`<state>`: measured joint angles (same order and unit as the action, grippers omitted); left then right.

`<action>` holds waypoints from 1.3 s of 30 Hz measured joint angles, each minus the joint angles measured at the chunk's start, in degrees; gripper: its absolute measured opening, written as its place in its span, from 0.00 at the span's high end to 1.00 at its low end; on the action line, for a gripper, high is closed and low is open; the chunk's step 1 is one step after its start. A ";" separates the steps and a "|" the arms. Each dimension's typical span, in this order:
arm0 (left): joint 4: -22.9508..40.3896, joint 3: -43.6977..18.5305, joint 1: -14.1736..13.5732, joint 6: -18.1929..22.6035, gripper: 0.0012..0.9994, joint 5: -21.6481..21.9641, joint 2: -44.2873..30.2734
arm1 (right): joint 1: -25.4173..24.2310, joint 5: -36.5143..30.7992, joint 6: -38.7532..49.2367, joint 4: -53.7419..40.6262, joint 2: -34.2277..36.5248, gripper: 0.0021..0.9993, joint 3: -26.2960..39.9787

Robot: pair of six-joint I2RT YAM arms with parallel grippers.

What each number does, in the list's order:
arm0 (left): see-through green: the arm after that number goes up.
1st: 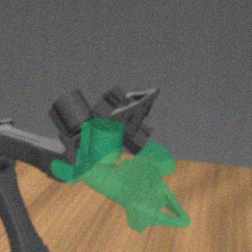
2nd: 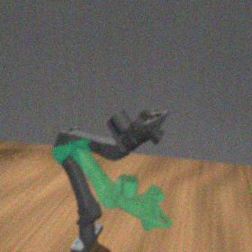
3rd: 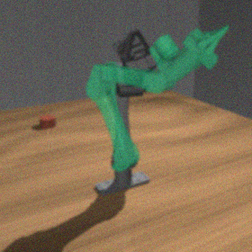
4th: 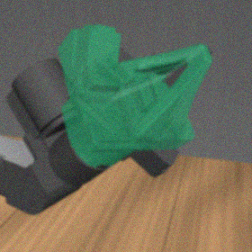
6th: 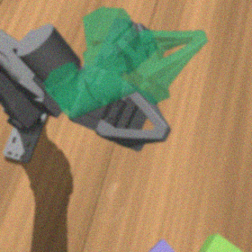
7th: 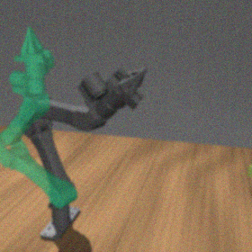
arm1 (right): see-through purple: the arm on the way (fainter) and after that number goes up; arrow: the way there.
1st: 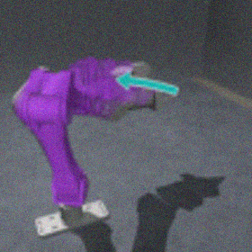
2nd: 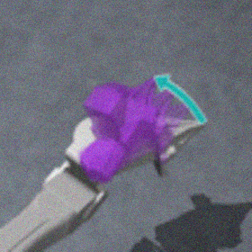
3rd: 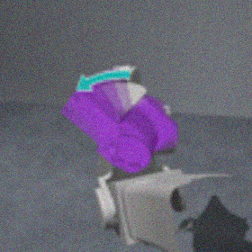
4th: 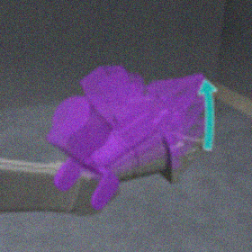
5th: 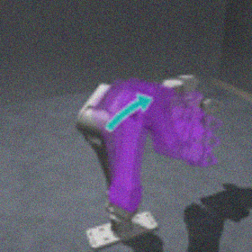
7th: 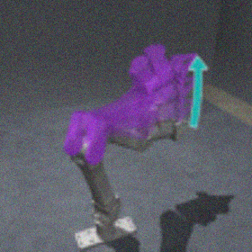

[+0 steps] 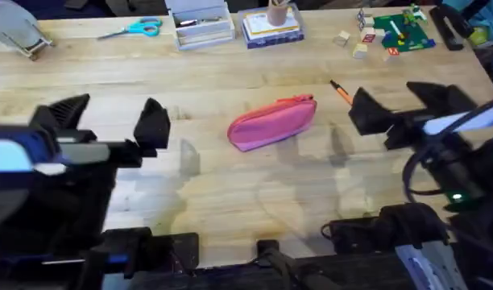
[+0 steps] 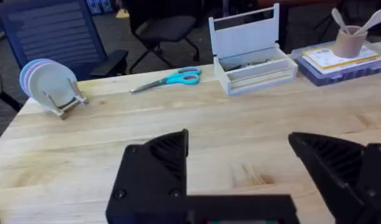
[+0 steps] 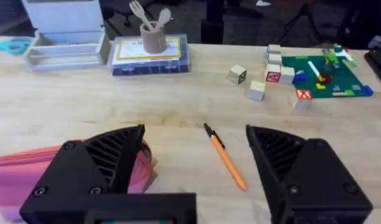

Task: Unzip the bag, pick up the pens from the table one at a time and place them inside, then zip the bag closed.

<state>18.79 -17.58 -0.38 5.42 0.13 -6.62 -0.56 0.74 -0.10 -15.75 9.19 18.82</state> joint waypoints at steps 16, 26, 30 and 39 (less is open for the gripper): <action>9.94 -26.57 -0.02 7.97 0.01 -6.52 -30.34 | 0.00 0.58 -0.15 -9.79 22.80 0.00 22.35; 22.16 -34.04 -0.02 29.05 0.01 -28.38 -42.56 | 0.00 0.58 -0.14 -10.03 24.17 0.00 23.05; 23.01 -34.04 -0.02 36.91 0.01 -37.41 -46.07 | 0.00 0.58 -0.15 -10.03 24.17 0.00 23.05; 24.00 -34.04 -1.29 49.65 0.01 -50.62 -55.11 | 0.00 0.58 -0.15 -10.03 24.17 0.00 23.07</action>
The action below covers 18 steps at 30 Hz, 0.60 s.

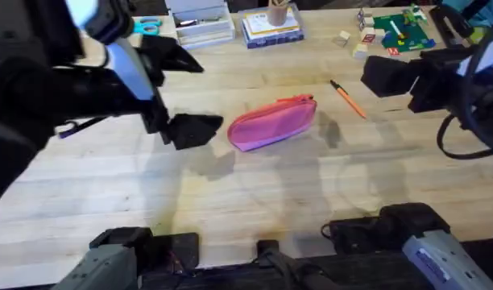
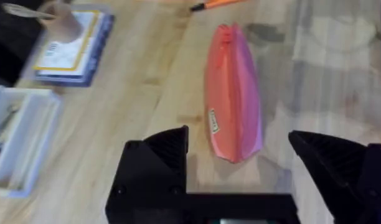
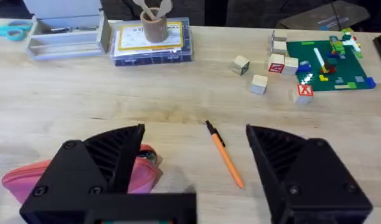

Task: Unzip the bag, pick up the pens from the table one at a time and place them inside, then zip the bag closed.

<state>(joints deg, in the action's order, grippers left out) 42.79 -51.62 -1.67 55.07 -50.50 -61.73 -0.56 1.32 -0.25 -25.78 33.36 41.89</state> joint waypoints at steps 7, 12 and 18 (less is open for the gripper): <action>-1.50 0.00 -9.42 2.89 0.01 2.96 -12.92 | 0.00 0.00 0.00 0.00 0.00 0.00 0.00; -4.84 0.00 -12.24 3.19 0.01 4.81 -19.29 | 0.00 0.00 0.00 0.00 0.00 0.00 0.00; -8.93 0.00 -13.91 3.25 0.01 5.46 -25.64 | 0.00 0.00 0.00 0.00 0.00 0.00 0.02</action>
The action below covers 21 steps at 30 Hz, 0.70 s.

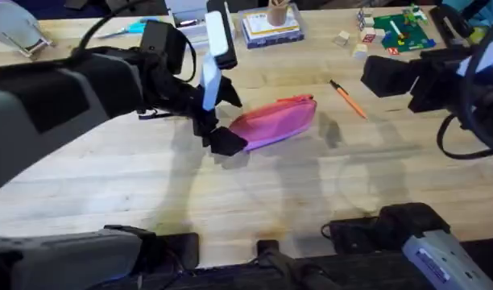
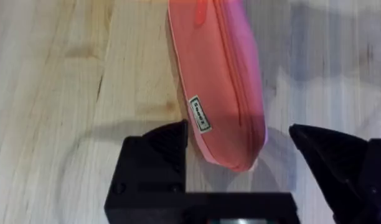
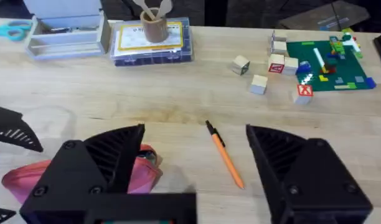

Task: Unzip the bag, pick up the pens from the table one at a time and place them inside, then zip the bag closed.

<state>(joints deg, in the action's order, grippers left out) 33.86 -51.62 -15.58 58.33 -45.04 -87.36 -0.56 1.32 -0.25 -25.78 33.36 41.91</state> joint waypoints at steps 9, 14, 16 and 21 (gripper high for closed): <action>-0.24 -0.02 -0.04 0.00 0.01 -0.39 -1.62 | 0.00 0.00 0.00 0.00 0.00 0.00 0.00; -0.44 -0.02 -0.04 -0.02 0.01 -0.39 -1.61 | 0.00 0.00 0.00 0.02 0.00 0.00 0.00; -0.78 -0.04 -0.04 -0.10 0.19 -0.43 -1.63 | 0.00 0.00 0.00 0.02 0.00 0.00 0.00; -0.92 -0.04 -0.05 0.08 0.91 -0.36 -1.63 | 0.00 0.30 -0.92 -0.69 0.00 0.00 0.00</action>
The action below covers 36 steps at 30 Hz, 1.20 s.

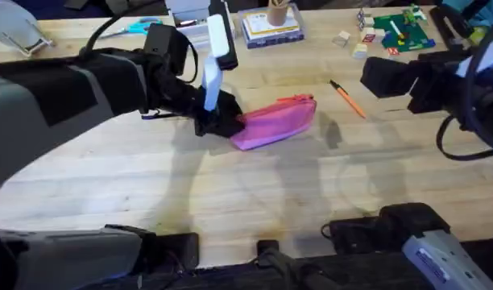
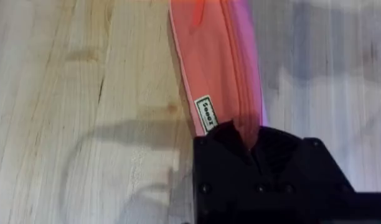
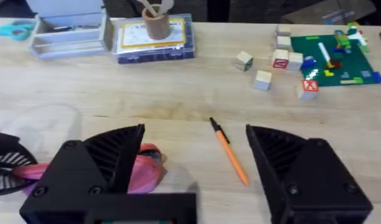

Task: Unzip the bag, pick up the pens from the table one at a time and place them inside, then zip the bag closed.

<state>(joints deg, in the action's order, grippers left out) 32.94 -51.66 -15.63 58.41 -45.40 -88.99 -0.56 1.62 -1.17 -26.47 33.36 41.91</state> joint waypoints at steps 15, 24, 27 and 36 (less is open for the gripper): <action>0.01 0.00 -0.25 0.11 0.96 0.19 -0.11 | 0.00 15.61 1.91 -0.30 15.25 0.00 6.38; 0.01 0.00 -0.25 0.11 0.96 0.19 -0.09 | 0.00 27.76 3.99 -4.75 30.24 0.00 15.50; 0.01 0.00 -0.25 0.11 0.96 0.18 -0.11 | -0.01 32.12 3.95 -5.28 33.31 0.00 15.78; 0.00 0.00 -0.25 0.11 0.96 0.17 -0.10 | 0.00 36.79 -2.28 -7.07 35.43 0.00 15.78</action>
<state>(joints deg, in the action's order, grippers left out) 32.94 -51.66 -15.88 58.52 -45.23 -89.09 -0.56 38.41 -3.45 -33.54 68.79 57.69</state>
